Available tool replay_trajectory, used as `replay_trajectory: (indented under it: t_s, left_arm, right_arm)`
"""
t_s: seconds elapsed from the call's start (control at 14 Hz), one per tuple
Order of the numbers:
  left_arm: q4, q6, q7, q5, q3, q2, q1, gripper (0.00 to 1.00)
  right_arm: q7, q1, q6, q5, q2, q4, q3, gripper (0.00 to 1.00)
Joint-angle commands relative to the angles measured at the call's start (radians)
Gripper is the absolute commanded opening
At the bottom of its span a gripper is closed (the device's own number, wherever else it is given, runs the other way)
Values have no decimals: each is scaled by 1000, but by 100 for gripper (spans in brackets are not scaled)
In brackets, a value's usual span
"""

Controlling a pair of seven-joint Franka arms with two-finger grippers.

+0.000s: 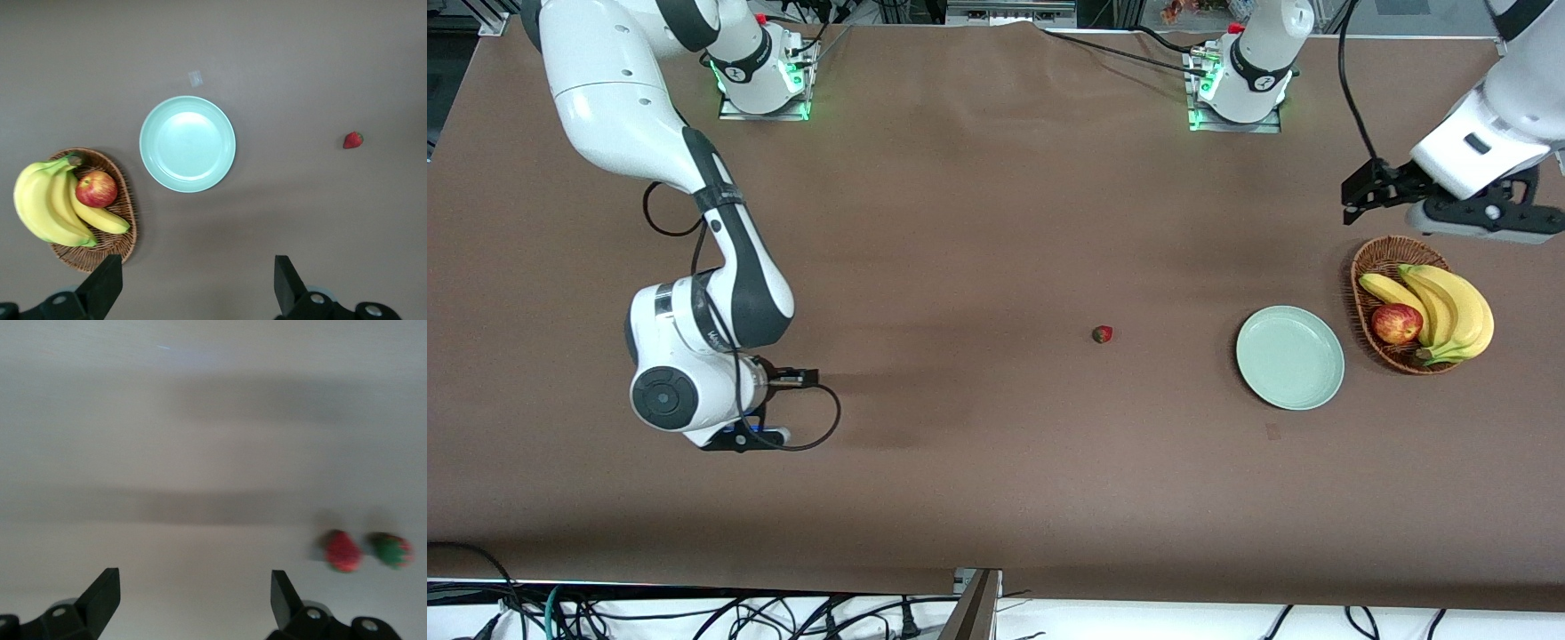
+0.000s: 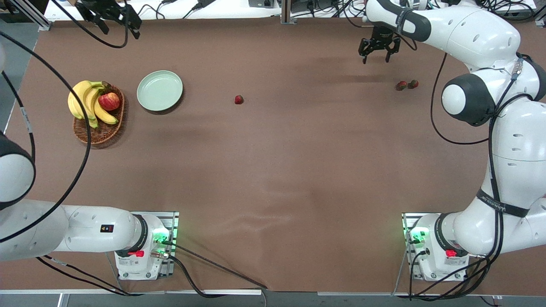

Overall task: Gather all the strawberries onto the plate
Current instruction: 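Grasp the middle strawberry with the left gripper while the right gripper returns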

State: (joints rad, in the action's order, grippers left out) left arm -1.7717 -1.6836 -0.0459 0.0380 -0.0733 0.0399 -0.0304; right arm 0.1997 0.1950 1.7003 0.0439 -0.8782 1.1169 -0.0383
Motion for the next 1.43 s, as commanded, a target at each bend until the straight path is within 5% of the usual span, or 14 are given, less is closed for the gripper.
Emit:
replay_trajectory:
  t_s: [0.0, 0.29, 0.64, 1.22, 1.29, 1.36]
  left_arm:
    - [116, 2, 11, -13, -5, -209, -37, 100]
    - [245, -34, 34, -13, -5, -475, -163, 100]
    - [235, -243, 95, -13, -3, -664, -339, 100]
    - [140, -502, 187, -4, -3, -764, -404, 100]
    - [133, -504, 186, -3, -2, -770, -410, 88]
    - [124, -507, 186, -1, -3, -778, -413, 59]
  right_arm:
    - [-51, 6, -1, 14, 44, 86, 58, 100]
    - [-57, -5, 21, 11, 51, 144, 92, 100]
    - [-196, -74, 116, 1, 68, 242, 100, 100]
    - [-210, -80, 254, -21, 128, 403, 92, 100]
    - [-210, -80, 253, -21, 128, 405, 90, 100]
    - [-210, -80, 254, -21, 128, 406, 90, 100]
